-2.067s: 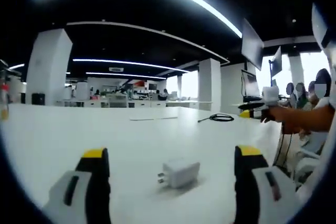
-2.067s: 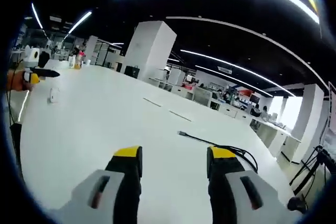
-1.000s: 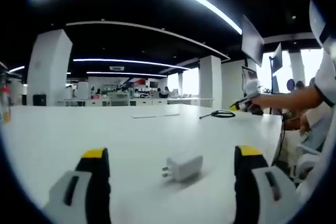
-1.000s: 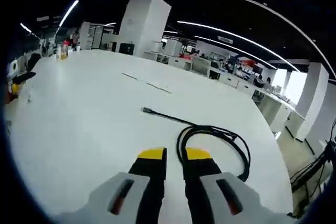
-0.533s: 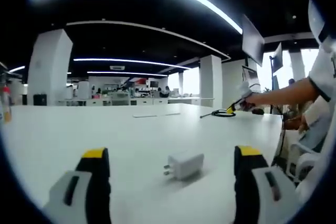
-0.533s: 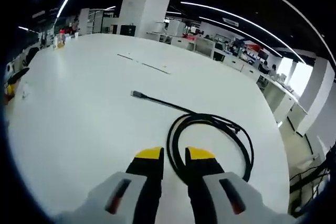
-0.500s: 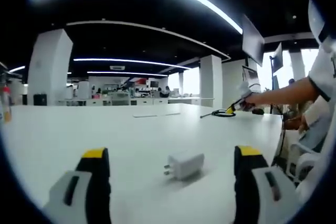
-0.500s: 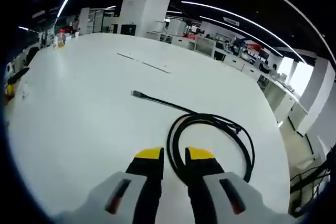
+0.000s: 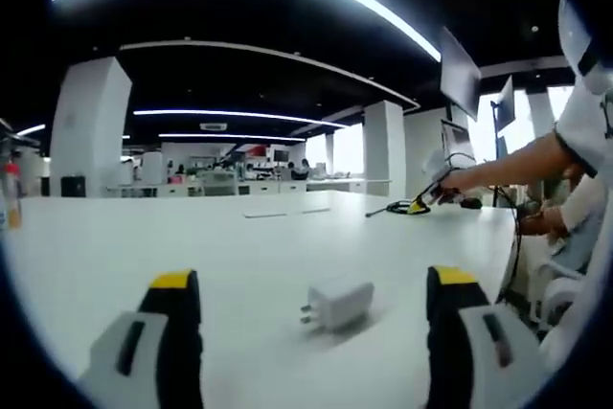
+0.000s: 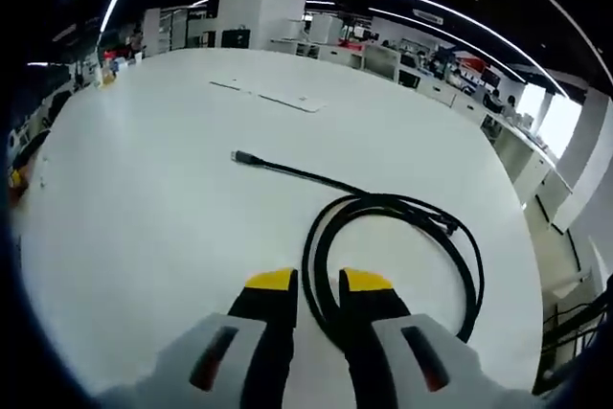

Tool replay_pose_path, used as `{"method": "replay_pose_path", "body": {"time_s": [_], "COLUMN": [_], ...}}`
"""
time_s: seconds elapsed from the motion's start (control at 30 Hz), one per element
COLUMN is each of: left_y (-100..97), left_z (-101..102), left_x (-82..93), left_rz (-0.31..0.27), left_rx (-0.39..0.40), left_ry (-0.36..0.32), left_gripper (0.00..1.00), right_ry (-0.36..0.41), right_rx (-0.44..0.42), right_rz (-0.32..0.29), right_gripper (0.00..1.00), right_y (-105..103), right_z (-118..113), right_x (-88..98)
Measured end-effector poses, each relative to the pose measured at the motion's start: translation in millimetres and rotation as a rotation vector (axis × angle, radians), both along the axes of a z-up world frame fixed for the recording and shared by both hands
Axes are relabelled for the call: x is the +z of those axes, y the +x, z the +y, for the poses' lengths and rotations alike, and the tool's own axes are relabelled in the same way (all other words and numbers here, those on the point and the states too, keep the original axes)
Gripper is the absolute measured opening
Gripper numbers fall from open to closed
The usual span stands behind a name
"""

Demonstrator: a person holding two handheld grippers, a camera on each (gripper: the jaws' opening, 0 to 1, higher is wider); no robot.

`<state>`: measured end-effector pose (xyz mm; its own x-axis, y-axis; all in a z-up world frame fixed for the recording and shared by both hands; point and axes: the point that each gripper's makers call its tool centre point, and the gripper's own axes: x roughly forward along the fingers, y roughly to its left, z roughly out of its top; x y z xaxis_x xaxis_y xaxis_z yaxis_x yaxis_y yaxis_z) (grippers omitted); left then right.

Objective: Plug the desk Type‑C cable into the charger adapter.

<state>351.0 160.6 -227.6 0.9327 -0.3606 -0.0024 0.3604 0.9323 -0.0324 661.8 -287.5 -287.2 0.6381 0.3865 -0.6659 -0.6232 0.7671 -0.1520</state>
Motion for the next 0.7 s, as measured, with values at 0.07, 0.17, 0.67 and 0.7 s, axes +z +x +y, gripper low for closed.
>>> {"method": "replay_pose_path", "body": {"time_s": [0.07, 0.17, 0.67, 0.7], "left_y": [0.9, 1.7, 0.7, 0.7], "left_z": [0.6, 2.2, 0.4, 0.3], "left_x": [-0.5, -2.7, -1.2, -1.3], "left_rz": [0.003, 0.011, 0.012, 0.014], "left_rx": [0.000, 0.004, -0.003, -0.004], "left_ry": [0.001, -0.006, -0.002, -0.001], "left_gripper": [0.99, 0.99, 0.98, 0.98], "right_ry": [-0.002, -0.002, 0.024, 0.028], "right_rx": [0.002, 0.005, -0.004, -0.003], "right_rz": [0.005, 0.013, 0.038, 0.042], "right_gripper": [0.16, 0.16, 0.07, 0.07], "right_y": [-0.7, 1.9, -0.5, -1.5], "right_z": [0.9, 0.8, 1.7, 2.1], "right_x": [-1.1, -3.0, -4.7, -4.5]}}
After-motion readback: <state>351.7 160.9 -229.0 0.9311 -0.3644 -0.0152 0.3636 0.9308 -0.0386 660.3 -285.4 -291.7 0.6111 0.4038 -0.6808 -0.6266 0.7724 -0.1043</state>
